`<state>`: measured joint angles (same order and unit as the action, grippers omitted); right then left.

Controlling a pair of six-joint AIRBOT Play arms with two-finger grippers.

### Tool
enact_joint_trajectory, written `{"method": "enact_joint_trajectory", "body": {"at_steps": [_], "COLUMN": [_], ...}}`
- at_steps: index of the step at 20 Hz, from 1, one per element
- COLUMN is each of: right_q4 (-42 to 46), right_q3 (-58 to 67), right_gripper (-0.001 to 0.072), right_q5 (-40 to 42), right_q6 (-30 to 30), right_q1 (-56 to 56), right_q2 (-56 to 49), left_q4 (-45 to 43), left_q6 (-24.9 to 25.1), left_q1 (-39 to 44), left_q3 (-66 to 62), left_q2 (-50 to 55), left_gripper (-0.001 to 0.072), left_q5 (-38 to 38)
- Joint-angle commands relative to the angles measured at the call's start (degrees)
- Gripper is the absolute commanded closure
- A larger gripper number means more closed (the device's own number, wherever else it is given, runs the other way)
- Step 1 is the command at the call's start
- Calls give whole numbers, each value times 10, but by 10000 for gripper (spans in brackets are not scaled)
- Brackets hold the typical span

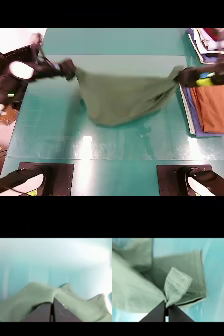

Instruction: Fold the shirts.

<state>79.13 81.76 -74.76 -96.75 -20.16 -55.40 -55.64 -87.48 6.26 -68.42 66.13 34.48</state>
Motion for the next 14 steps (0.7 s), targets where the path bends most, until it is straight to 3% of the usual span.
{"method": "enact_joint_trajectory", "body": {"at_steps": [1,7,14], "right_q4": [4,5,4], "right_q3": [83,220,360], "right_gripper": [691,692,692], "right_q5": [-1,-4,-75], "right_q6": [33,58,60], "right_q1": [47,91,147], "right_q2": [31,75,46], "left_q4": [-66,-90,-90], "left_q6": [27,42,57], "left_q1": [-13,-13,-13], "left_q3": [-80,-242,-369], "left_q2": [-120,-256,-265], "left_gripper": [680,680,682], "left_q5": [20,67,99]}}
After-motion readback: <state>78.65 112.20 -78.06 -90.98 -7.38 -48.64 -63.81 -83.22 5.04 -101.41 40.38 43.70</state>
